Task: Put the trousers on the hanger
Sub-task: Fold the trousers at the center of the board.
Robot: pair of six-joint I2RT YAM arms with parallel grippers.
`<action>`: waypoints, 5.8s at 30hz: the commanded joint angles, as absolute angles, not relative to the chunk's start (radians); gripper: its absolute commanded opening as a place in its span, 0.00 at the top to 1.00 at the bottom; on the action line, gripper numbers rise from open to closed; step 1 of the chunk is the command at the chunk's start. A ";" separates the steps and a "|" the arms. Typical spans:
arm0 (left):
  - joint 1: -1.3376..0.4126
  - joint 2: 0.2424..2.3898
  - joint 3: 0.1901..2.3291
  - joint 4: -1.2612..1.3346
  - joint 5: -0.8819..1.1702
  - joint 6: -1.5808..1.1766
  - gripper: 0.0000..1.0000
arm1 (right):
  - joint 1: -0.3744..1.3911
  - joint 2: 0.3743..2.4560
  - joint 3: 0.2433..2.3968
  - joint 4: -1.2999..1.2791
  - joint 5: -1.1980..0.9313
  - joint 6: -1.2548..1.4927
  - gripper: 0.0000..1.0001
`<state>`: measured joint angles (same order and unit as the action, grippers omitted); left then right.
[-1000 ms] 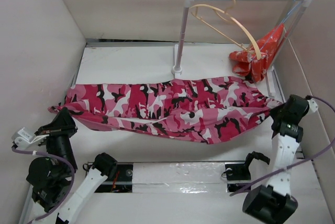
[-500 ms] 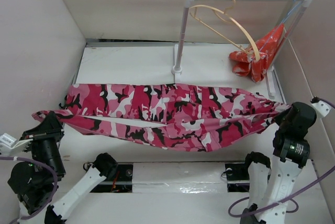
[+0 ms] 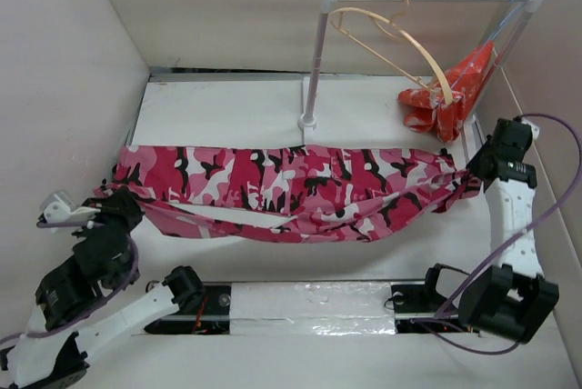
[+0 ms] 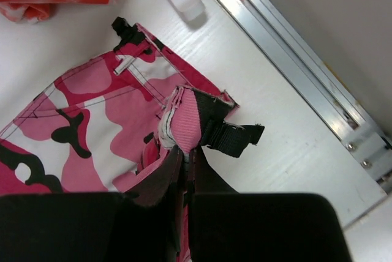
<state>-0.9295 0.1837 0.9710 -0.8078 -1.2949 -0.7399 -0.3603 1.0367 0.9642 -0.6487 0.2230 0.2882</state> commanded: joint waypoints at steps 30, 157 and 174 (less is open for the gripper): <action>0.335 1.035 0.970 -0.552 -0.621 -0.632 1.00 | -0.176 1.357 1.186 -0.440 0.287 0.336 1.00; -1.186 1.617 1.183 -0.044 -0.934 -0.795 0.67 | -0.273 1.482 0.741 0.028 0.078 0.480 0.49; -1.098 1.440 0.922 0.137 -0.884 -0.761 0.66 | -0.320 0.999 0.442 -0.139 0.132 0.451 0.96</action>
<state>-1.0935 1.4937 0.9371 0.0891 -0.8742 -0.7673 -0.2882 1.1015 0.4923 -0.0761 0.0898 0.4835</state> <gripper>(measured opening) 0.336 0.044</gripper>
